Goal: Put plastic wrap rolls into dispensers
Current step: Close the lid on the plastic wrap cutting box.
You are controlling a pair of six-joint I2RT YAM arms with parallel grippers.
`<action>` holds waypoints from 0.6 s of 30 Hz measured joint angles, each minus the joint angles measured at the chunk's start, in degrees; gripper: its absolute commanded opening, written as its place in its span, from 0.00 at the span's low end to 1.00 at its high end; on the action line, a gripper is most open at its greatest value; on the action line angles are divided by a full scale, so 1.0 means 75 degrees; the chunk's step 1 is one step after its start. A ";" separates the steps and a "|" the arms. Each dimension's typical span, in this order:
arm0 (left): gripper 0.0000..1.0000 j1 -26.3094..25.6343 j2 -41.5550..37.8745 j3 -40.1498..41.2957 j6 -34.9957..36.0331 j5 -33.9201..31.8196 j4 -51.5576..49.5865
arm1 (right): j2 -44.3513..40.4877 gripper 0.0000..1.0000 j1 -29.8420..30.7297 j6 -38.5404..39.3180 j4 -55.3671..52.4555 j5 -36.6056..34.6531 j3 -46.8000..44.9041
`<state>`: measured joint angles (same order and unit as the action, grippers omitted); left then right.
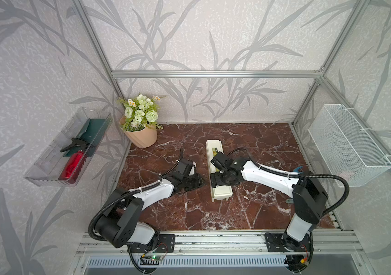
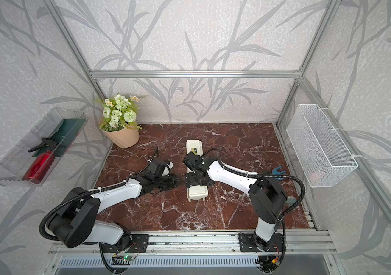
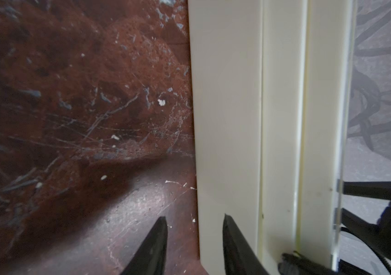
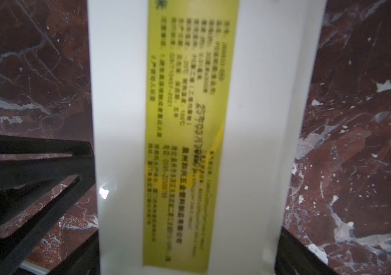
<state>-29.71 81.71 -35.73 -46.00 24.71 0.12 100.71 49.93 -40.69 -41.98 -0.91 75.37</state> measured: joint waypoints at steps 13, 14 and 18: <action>0.16 -0.0335 0.0140 0.0090 -0.0560 0.0440 0.1005 | 0.0038 0.98 -0.0023 -0.0172 0.0122 0.0323 0.0003; 0.15 -0.0344 0.0201 0.0099 -0.0615 0.0463 0.1087 | 0.0044 0.98 -0.0029 -0.0169 0.0122 0.0329 0.0003; 0.15 -0.0364 0.0356 0.0157 -0.0702 0.0487 0.1207 | 0.0117 1.00 -0.0029 -0.0157 0.0125 0.0417 0.0003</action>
<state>-32.45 84.38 -34.54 -51.27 28.36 9.17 101.58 49.71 -41.87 -41.04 2.22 75.40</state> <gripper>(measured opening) 0.154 0.995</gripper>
